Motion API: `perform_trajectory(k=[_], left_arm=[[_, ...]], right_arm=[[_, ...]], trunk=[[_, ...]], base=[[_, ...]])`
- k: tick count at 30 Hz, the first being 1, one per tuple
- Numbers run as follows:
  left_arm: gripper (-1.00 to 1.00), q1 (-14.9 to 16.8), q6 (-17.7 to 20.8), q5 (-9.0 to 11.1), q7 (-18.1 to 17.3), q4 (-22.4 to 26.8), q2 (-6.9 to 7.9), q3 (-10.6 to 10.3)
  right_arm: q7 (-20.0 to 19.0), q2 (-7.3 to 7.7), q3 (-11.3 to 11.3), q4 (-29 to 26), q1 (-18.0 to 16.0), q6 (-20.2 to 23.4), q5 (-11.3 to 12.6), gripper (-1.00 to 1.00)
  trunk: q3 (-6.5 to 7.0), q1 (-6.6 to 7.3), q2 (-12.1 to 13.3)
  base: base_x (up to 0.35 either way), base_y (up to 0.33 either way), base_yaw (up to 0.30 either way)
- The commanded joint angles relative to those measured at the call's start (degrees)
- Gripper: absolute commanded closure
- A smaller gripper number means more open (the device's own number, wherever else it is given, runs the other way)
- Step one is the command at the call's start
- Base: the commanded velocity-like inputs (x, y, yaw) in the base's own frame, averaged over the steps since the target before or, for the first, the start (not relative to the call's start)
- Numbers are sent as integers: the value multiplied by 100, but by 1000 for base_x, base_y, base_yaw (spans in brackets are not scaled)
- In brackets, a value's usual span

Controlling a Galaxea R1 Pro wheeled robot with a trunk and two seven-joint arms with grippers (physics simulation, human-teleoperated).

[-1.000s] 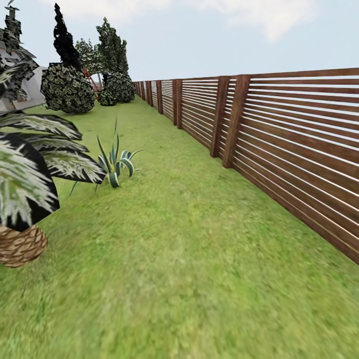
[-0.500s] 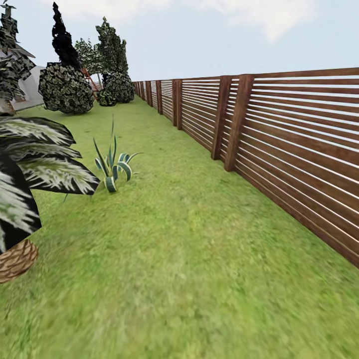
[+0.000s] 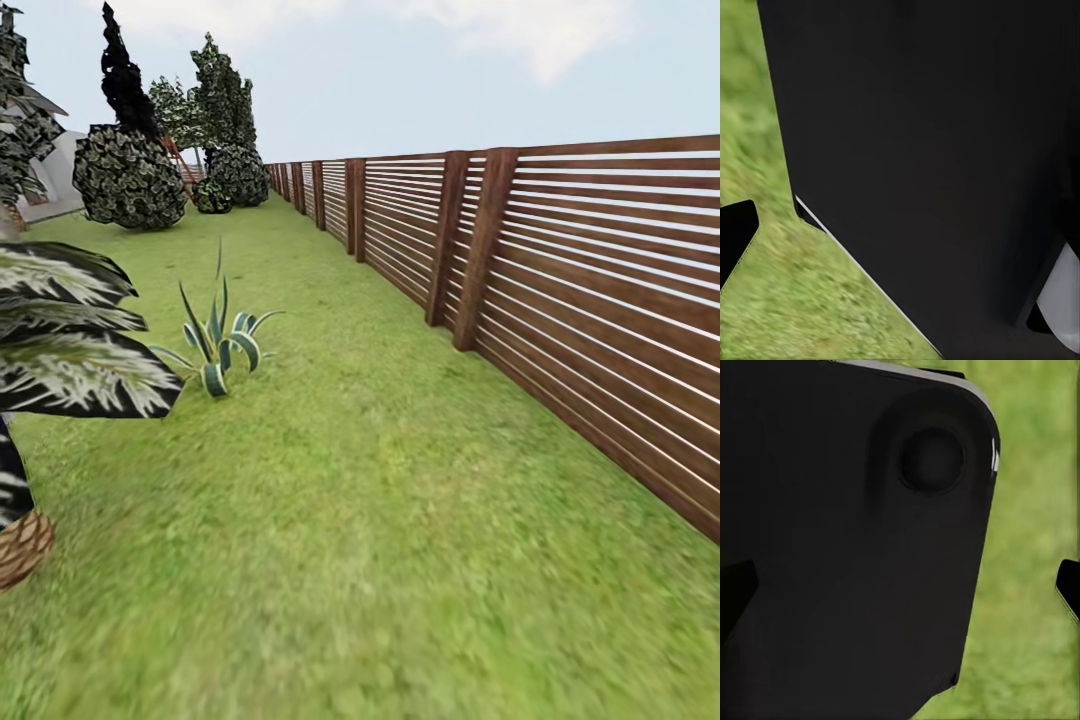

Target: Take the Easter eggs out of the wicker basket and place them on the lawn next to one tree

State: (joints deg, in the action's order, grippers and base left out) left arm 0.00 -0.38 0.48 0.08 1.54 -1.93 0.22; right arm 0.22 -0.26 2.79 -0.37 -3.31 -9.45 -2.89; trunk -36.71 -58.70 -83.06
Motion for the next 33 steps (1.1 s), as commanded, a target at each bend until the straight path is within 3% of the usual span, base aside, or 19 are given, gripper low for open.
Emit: perform_trajectory(k=[1, 33], left_arm=[[-100, 0, -5, 5, 1, 4, -1, 3], [-100, 0, -78, 1, 2, 4, -1, -3]], right_arm=[[7, -4, 21, 4, -3, -14, -26, -100], [14, -20, 27, 3, -3, -14, -25, -100]], trunk=[[-4, -3, -2], [-4, -3, -2]], base=[[341, 0, 0], [341, 0, 0]])
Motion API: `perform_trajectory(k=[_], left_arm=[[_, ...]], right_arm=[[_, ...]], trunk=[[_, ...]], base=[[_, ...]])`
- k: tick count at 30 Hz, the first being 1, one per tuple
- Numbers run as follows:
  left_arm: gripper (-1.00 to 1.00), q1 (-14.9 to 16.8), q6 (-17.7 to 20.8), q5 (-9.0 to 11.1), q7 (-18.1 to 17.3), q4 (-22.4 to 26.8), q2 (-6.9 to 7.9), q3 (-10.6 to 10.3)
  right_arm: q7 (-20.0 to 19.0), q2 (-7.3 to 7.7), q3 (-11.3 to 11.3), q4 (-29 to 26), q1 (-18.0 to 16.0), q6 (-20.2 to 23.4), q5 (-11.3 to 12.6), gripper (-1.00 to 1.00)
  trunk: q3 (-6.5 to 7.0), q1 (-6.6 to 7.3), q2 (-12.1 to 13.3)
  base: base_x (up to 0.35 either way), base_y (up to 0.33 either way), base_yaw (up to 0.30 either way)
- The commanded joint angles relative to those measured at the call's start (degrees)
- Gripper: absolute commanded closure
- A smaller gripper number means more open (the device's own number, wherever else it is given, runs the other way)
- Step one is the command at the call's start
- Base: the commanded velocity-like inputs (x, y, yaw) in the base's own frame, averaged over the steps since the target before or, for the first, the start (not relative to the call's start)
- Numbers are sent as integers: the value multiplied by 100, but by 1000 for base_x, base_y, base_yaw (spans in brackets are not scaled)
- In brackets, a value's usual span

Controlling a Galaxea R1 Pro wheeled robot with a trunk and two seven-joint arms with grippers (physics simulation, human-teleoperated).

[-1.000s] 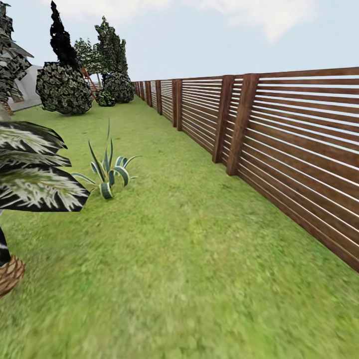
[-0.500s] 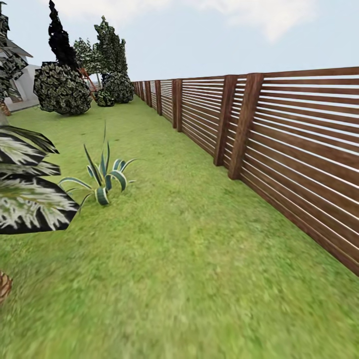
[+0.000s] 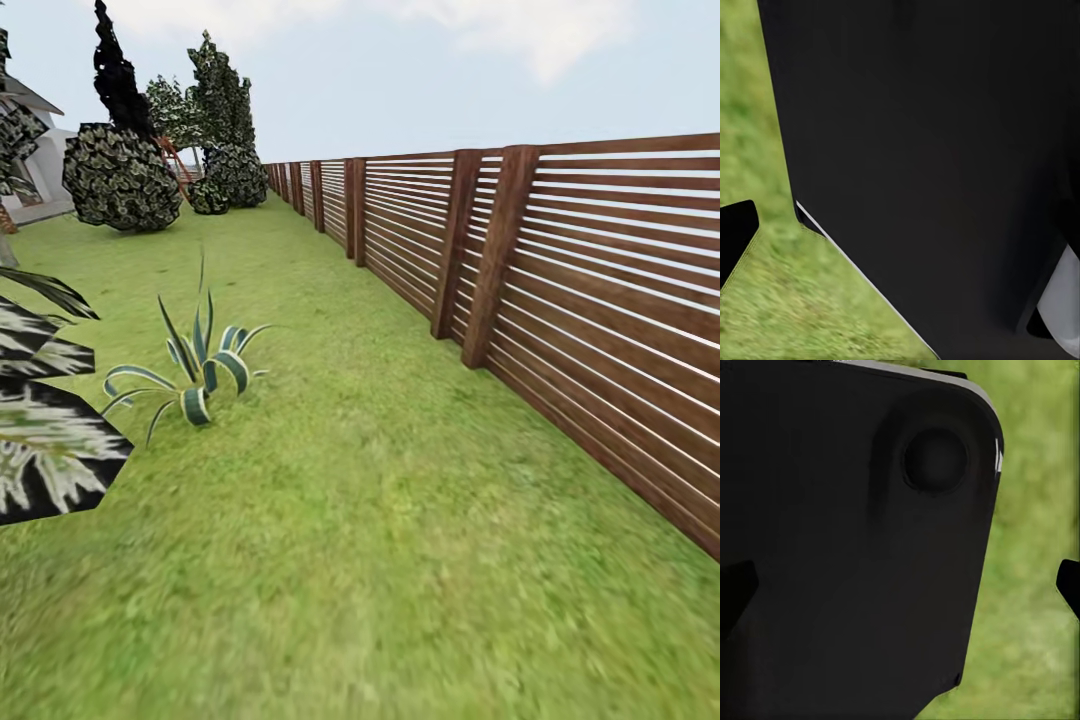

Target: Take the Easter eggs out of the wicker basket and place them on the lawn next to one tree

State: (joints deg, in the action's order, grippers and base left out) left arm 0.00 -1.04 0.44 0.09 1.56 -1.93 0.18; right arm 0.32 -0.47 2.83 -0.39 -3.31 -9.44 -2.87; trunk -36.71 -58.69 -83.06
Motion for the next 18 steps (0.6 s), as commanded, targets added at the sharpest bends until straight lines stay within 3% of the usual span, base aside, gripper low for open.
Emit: perform_trajectory(k=[1, 13, 18], left_arm=[[-100, 0, -11, 3, 1, 2, -1, 1], [-100, 0, -12, -5, 0, 2, -1, 0], [-100, 0, -17, -1, 0, 2, -1, 1]], right_arm=[[3, -2, 22, 7, -3, -16, -24, -100], [3, 119, 39, 12, -3, -23, -54, -100], [3, 102, 42, 8, -3, -23, -72, -100]], trunk=[[-4, -3, -2], [-4, -3, -2], [-4, -3, -2]], base=[[341, 0, 0], [341, 0, 0], [341, 0, 0]])
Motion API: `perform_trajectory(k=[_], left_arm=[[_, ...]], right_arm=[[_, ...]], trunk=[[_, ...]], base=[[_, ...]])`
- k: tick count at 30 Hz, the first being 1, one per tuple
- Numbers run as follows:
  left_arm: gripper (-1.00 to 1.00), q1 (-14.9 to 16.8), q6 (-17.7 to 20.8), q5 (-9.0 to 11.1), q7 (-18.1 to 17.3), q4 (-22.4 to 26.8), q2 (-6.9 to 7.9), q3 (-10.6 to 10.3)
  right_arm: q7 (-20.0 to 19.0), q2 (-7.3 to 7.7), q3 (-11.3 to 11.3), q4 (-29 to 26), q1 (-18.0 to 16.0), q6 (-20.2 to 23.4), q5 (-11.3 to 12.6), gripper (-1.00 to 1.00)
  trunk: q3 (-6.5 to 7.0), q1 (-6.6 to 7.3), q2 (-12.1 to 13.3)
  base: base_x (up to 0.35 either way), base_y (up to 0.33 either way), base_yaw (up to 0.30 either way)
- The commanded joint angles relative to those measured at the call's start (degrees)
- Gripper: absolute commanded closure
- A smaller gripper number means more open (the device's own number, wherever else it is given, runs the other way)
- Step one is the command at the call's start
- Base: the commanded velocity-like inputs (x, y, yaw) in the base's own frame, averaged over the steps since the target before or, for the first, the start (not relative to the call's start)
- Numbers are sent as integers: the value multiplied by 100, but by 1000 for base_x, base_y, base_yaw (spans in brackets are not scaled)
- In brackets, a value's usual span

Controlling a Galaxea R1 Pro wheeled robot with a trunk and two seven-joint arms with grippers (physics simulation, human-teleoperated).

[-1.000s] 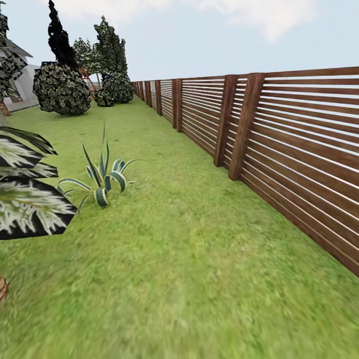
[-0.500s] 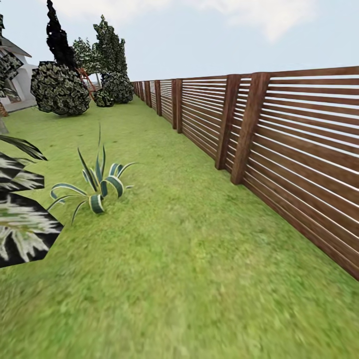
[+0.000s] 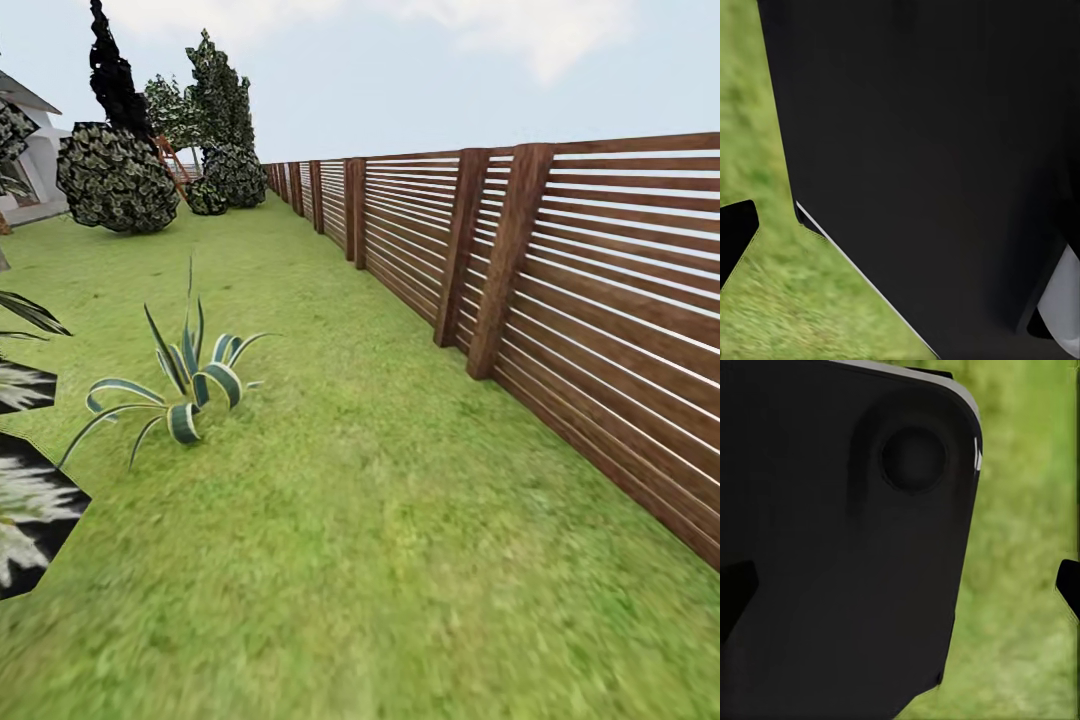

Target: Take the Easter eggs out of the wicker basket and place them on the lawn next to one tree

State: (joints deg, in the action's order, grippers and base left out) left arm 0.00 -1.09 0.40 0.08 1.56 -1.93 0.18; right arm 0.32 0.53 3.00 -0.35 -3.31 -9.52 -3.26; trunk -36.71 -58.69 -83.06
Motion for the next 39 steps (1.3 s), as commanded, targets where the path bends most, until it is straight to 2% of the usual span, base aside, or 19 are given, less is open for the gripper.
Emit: perform_trajectory(k=[1, 6, 17, 39], left_arm=[[-100, 0, -12, 4, 1, 2, -1, 3], [-100, 0, -12, 4, 1, 2, -1, 5], [-100, 0, -14, 12, 9, 2, -1, 9], [-100, 0, -14, 22, 10, 2, -2, 9]], right_arm=[[3, 1, 23, 6, -3, -14, -33, -100], [3, 35, 24, 8, -3, -14, -26, -100], [-4, -16, 23, 8, -3, -14, -2, -100], [-58, 35, 51, 27, -3, 42, -31, -100]], trunk=[[-4, -3, -2], [-4, -3, -2], [-4, -3, -2], [-4, -3, -2]], base=[[341, 0, 0], [341, 0, 0], [341, 0, 0], [341, 0, 0]])
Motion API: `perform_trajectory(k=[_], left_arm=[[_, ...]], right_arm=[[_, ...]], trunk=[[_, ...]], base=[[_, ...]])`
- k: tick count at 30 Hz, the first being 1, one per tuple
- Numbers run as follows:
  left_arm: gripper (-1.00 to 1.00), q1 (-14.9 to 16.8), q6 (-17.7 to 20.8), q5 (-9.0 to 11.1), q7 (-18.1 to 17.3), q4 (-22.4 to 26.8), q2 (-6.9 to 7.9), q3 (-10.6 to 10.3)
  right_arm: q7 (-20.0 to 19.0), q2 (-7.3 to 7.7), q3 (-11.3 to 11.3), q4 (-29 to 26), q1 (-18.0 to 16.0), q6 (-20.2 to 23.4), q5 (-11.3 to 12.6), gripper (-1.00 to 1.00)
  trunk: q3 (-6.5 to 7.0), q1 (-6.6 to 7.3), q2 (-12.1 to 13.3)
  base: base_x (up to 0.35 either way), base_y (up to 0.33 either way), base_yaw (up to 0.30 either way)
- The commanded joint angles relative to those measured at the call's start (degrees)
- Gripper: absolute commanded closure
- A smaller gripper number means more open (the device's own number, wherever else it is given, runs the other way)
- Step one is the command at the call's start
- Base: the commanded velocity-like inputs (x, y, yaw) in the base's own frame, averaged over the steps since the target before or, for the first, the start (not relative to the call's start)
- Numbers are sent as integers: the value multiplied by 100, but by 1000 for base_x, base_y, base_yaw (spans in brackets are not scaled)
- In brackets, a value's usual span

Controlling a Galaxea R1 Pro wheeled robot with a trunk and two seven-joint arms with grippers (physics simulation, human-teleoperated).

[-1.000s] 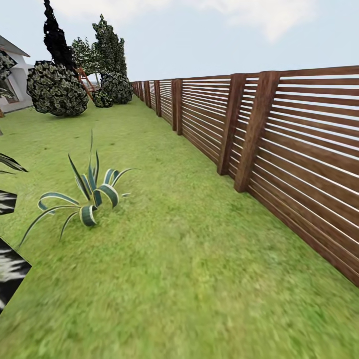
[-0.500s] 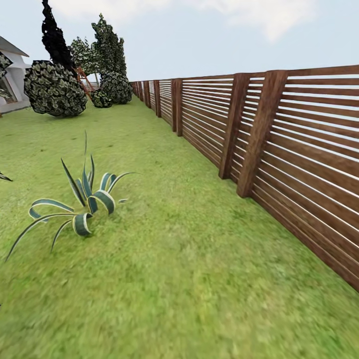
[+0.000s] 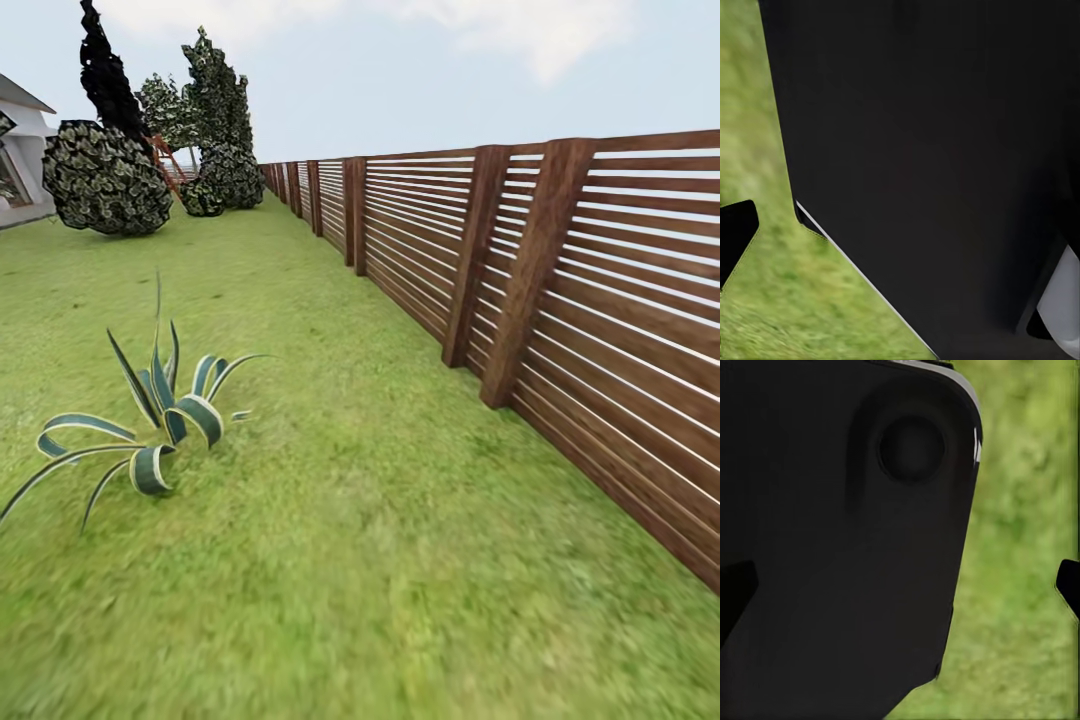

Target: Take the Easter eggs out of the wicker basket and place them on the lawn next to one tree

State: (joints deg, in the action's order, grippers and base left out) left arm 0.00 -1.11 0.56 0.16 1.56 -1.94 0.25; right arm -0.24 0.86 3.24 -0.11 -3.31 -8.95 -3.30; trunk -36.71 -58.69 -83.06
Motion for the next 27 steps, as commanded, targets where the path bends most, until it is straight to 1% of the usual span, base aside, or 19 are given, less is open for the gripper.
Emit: perform_trajectory(k=[1, 20, 23, 27], left_arm=[[-100, 0, -12, 6, 2, 2, -2, 2], [-100, 0, -12, 6, 2, 2, -4, 2], [-100, 0, -12, 6, 2, 2, -5, 2], [-100, 0, -12, 6, 2, 2, -7, 2]], right_arm=[[-1, 2, 28, 4, -3, -17, -28, -100], [0, -1, 30, 24, -3, -61, -44, -100], [-8, -18, 35, 28, -3, -67, -128, -100], [-3, -29, 30, 23, -3, -72, -472, -100]], trunk=[[-4, -3, -2], [-4, -3, -2], [-4, -3, -2], [-4, -3, -2]], base=[[341, 0, 0], [341, 0, 0], [341, 0, 0], [341, 0, 0]])
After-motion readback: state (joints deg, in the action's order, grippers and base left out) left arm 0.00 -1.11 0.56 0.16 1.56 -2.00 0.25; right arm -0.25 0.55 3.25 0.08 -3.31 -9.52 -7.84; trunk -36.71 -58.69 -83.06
